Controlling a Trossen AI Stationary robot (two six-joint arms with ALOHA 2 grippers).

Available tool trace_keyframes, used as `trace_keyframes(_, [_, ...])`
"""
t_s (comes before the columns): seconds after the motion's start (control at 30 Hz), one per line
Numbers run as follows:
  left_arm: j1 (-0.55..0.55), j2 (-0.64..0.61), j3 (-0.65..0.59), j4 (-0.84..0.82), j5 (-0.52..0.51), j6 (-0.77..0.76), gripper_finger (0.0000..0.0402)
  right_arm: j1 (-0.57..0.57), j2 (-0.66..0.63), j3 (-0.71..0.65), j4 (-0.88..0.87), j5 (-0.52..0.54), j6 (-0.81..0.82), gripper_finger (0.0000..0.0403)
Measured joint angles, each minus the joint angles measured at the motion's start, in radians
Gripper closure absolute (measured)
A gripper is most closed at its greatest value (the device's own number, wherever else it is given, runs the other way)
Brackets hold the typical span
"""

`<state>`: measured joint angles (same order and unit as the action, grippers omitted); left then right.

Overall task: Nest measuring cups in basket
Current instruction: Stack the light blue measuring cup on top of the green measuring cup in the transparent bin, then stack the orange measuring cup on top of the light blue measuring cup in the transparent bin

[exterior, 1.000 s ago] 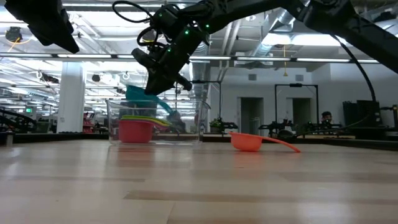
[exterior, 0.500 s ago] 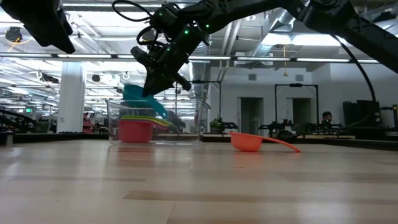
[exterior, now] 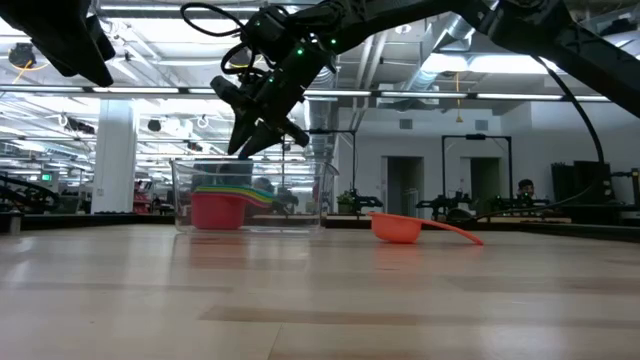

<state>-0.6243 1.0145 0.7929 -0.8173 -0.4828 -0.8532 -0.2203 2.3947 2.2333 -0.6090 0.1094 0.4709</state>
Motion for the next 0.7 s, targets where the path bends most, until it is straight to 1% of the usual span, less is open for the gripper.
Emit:
trace_keyframes(0.27, [0.000, 0.000, 0.000, 0.000, 0.004, 0.000, 0.0401, 0.000, 0.000, 0.000, 0.000, -0.002, -0.001, 0.0265])
trace_keyframes(0.33, [0.000, 0.000, 0.000, 0.000, 0.005, -0.001, 0.0401, 0.000, -0.001, 0.000, -0.001, -0.034, -0.005, 0.0268])
trace_keyframes(0.43, [0.000, 0.000, 0.000, 0.000, 0.007, -0.008, 0.0401, 0.001, -0.032, -0.002, -0.046, -0.114, -0.033, 0.0274])
trace_keyframes(0.47, [0.000, 0.000, 0.000, 0.000, 0.009, -0.014, 0.0402, 0.003, -0.053, -0.002, -0.065, -0.137, -0.054, 0.0276])
trace_keyframes(0.53, [0.000, 0.000, 0.000, 0.000, 0.009, -0.017, 0.0401, 0.015, -0.102, 0.000, -0.159, -0.153, -0.098, 0.0281])
trace_keyframes(0.63, [0.000, 0.000, 0.000, -0.002, 0.002, -0.017, 0.0401, 0.037, -0.161, 0.002, -0.320, -0.147, -0.152, 0.0286])
trace_keyframes(0.7, [0.000, 0.000, 0.000, -0.002, -0.004, -0.010, 0.0401, 0.055, -0.189, 0.000, -0.405, -0.133, -0.155, 0.0287])
